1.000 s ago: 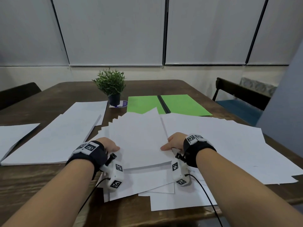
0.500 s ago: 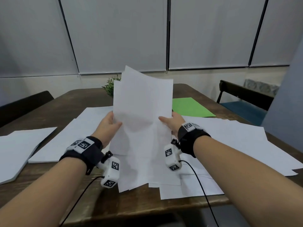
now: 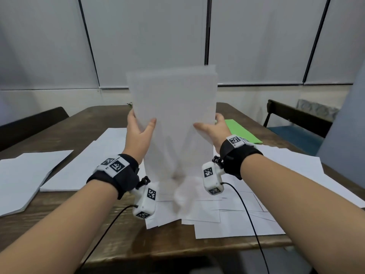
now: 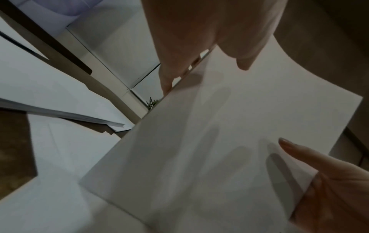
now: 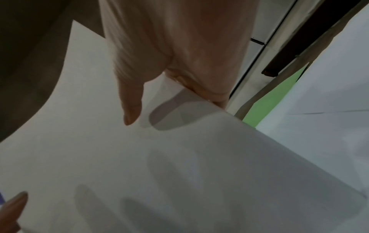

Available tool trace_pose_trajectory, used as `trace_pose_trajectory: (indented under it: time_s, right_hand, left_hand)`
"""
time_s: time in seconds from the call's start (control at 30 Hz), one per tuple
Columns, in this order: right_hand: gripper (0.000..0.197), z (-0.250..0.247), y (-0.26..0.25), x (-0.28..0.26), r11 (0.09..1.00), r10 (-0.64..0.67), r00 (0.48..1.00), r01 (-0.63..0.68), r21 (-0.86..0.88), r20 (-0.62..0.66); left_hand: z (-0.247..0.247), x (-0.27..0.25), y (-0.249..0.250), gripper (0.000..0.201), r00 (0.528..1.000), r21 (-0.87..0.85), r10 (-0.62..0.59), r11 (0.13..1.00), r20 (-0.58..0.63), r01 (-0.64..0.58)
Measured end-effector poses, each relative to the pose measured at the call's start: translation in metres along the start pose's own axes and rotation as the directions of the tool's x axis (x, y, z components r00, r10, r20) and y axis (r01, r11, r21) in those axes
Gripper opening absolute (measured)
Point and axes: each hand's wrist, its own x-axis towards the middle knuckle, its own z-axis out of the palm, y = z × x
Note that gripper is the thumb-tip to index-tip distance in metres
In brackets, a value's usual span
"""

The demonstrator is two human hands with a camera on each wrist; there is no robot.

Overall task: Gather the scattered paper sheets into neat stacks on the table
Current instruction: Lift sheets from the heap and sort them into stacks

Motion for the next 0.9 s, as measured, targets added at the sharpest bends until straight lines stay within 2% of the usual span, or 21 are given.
trace_pose_trajectory:
  time_s: [0.1,0.23,0.37,0.47,0.57,0.7,0.77,0.83,0.9]
  right_hand:
    - [0.063,-0.003,0.011,-0.003,1.0,0.03,0.997,-0.03,0.006,0.072]
    - [0.038,0.003,0.012,-0.001,0.999,-0.038,0.996,0.041,-0.032,0.086]
    - [0.028,0.011,0.004,0.006,0.988,-0.13,0.99,0.134,-0.079,0.053]
    - [0.025,0.012,0.02,0.004,0.995,-0.064,0.996,0.069,-0.076,0.066]
    - [0.026,0.009,0.046,-0.001,0.991,-0.013,0.997,0.022,-0.135,0.07]
    - [0.023,0.001,0.049,0.0,0.982,-0.03,1.0,0.031,-0.185,0.008]
    - [0.027,-0.009,0.044,0.007,0.972,-0.03,0.999,0.024,-0.235,-0.023]
    - [0.029,-0.023,0.045,0.013,0.948,0.004,0.999,-0.018,-0.318,-0.047]
    - [0.032,-0.042,0.053,0.016,0.893,0.067,0.994,-0.097,-0.44,-0.085]
  left_hand:
    - [-0.002,-0.004,-0.009,0.06,0.998,0.019,-0.053,0.998,0.02,0.053]
    - [0.006,-0.004,-0.002,0.053,0.999,0.034,0.039,0.999,0.037,-0.04]
    - [0.01,0.002,0.003,0.054,0.997,0.011,0.067,0.998,-0.038,-0.067]
    - [0.006,-0.001,-0.012,0.051,0.995,0.014,-0.069,0.997,-0.075,0.071]
    - [0.004,-0.014,-0.032,0.039,0.97,0.08,-0.239,0.967,-0.037,0.242]
    - [0.007,-0.014,-0.038,0.014,0.971,0.173,-0.226,0.956,-0.072,0.236]
    - [0.01,-0.01,-0.034,0.016,0.967,0.18,-0.253,0.95,-0.028,0.254]
    - [0.012,-0.002,-0.042,0.027,0.923,0.223,-0.383,0.904,0.041,0.365]
    - [0.009,0.002,-0.061,0.041,0.854,0.337,-0.518,0.812,0.043,0.476]
